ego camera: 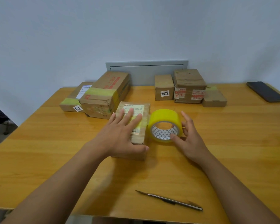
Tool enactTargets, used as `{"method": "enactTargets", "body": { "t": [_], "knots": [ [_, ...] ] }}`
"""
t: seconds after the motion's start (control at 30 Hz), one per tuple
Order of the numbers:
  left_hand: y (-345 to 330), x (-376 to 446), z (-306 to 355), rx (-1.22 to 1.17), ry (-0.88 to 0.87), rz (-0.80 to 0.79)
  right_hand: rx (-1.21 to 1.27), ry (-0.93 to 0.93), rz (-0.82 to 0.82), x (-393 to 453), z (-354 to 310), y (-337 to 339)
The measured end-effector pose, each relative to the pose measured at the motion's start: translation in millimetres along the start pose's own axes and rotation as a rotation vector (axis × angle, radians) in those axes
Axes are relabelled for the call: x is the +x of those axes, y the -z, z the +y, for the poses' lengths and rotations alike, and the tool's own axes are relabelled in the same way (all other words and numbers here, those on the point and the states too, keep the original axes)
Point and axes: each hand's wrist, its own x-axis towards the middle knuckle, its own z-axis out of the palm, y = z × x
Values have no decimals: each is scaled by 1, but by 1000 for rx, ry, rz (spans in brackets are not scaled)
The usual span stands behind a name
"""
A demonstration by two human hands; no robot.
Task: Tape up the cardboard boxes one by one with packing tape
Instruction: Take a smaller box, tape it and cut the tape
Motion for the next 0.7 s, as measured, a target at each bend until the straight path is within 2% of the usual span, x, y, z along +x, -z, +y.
{"method": "enactTargets", "body": {
  "t": [0.37,0.7],
  "knots": [
    [0,0,0,-8,-68,3,-20,18,-55,1,3,-2],
    [-3,-4,3,-22,-82,80,-38,15,-58,1,0,0]
  ]
}}
